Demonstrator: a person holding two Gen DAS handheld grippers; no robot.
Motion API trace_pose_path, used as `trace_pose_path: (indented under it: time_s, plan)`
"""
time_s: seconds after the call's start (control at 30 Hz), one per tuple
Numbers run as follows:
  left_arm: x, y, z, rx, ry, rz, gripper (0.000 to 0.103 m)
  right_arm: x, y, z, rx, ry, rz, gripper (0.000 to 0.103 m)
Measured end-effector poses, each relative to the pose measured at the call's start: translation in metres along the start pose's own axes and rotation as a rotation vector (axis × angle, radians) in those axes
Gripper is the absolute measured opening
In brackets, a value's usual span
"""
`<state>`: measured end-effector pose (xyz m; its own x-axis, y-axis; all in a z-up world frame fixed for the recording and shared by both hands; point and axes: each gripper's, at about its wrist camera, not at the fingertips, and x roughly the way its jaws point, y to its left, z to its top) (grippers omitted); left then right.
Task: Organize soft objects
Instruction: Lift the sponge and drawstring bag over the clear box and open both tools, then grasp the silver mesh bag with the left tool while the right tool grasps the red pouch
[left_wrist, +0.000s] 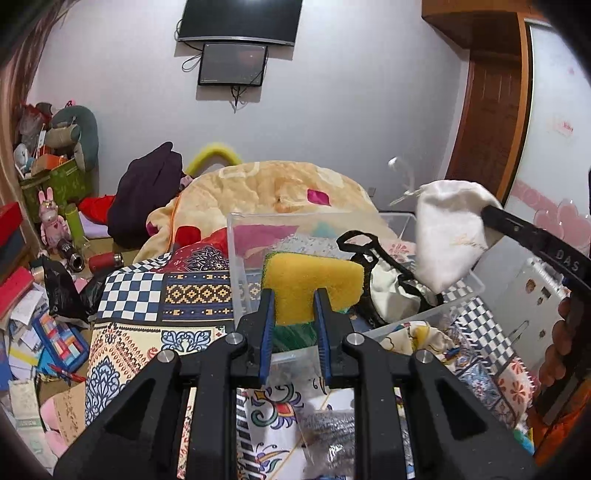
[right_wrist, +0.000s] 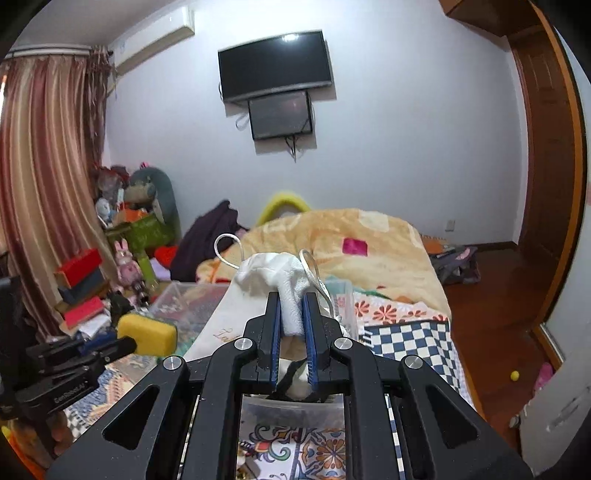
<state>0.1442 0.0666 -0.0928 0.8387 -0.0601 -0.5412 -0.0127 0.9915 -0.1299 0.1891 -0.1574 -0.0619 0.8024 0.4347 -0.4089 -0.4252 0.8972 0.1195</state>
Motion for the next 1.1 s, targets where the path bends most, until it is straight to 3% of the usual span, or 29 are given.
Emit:
trace_pose_path:
  time_s: [0.33, 0.43, 0.57, 0.77, 0.93, 1.0, 1.1]
  plan:
    - [0.021, -0.013, -0.005, 0.053, 0.058, 0.012, 0.021, 0.035, 0.009, -0.015, -0.065, 0.16, -0.001, 0.012]
    - [0.019, -0.013, -0.006, 0.051, 0.062, 0.006, 0.028, 0.037, 0.01, -0.018, -0.076, 0.184, 0.001, 0.017]
    - [0.011, -0.014, -0.006, 0.047, 0.042, -0.002, 0.051, 0.031, 0.008, -0.02, -0.076, 0.185, 0.001, 0.046]
    - [-0.016, -0.017, -0.008, 0.032, -0.025, -0.005, 0.081, 0.001, 0.004, -0.014, -0.077, 0.118, 0.016, 0.075]
    - [-0.034, -0.02, -0.017, 0.054, -0.041, 0.008, 0.098, -0.031, 0.008, -0.015, -0.109, 0.04, 0.004, 0.095]
    - [-0.037, -0.022, -0.024, 0.063, -0.033, 0.005, 0.1, -0.039, 0.01, -0.02, -0.11, 0.026, 0.007, 0.103]
    - [-0.038, -0.025, -0.038, 0.068, 0.003, -0.006, 0.101, -0.044, 0.011, -0.029, -0.105, 0.044, 0.033, 0.103]
